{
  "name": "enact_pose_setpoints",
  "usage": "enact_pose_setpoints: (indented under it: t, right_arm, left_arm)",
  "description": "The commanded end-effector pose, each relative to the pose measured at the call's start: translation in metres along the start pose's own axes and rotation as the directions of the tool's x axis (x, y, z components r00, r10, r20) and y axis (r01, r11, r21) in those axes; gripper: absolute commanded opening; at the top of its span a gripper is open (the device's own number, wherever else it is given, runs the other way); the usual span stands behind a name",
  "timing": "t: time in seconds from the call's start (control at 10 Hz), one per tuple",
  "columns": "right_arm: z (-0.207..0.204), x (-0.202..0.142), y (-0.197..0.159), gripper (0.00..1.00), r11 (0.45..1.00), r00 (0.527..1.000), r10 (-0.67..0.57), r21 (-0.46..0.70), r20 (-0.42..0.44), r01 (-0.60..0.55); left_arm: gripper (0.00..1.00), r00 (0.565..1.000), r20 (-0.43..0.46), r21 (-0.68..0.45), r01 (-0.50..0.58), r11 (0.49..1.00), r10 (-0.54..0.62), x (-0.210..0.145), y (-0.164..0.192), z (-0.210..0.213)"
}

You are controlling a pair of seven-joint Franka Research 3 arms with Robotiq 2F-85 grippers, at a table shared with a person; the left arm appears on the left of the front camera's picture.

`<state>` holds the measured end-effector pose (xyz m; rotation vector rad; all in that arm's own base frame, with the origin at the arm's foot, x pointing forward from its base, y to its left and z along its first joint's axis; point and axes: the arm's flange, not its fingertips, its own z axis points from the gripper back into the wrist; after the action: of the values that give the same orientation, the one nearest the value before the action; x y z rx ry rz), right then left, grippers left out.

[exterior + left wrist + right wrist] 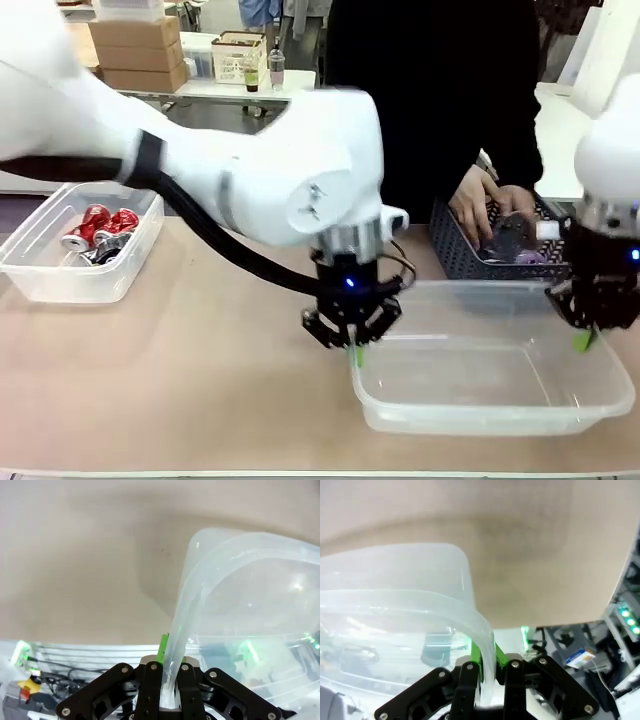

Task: Sort the waste into each basket.
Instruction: Pick up the Organizing box on the right side of the table and lift it.

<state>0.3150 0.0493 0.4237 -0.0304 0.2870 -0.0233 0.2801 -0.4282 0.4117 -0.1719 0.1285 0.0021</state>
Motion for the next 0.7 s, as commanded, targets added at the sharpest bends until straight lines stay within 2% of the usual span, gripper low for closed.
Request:
enact_pose_setpoints:
  t: [0.0, 0.1, 0.2, 0.3, 0.6]
  right_arm:
    - [0.060, 0.002, 0.010, 0.00, 0.999, 0.998, -0.033, 0.003, -0.044, 0.033]
    - [0.083, 0.012, 0.022, 0.00, 0.994, 0.998, -0.048, 0.097, -0.027, 0.050]
    - [0.096, 0.020, 0.044, 0.00, 0.993, 0.998, 0.046, 0.106, -0.034, -0.043]
    - [0.101, 0.028, 0.065, 0.00, 0.992, 0.996, 0.082, 0.102, -0.036, -0.078]
    - [0.118, 0.055, 0.128, 0.00, 0.988, 0.992, 0.114, 0.111, -0.063, -0.106]
  left_arm:
    - [0.00, 0.994, 0.060, 0.041, -0.088, 0.995, 0.086, -0.004, 0.076, 0.060]
    - [0.00, 0.991, 0.091, 0.037, -0.105, 0.994, 0.102, 0.000, 0.102, 0.079]
    - [0.00, 0.989, 0.069, 0.021, -0.130, 0.991, 0.128, 0.013, 0.128, 0.093]
    - [0.00, 0.989, 0.044, 0.010, -0.143, 0.990, 0.143, 0.025, 0.150, 0.104]
    - [0.00, 0.986, 0.031, -0.011, -0.162, 0.987, 0.163, 0.066, 0.200, 0.121]
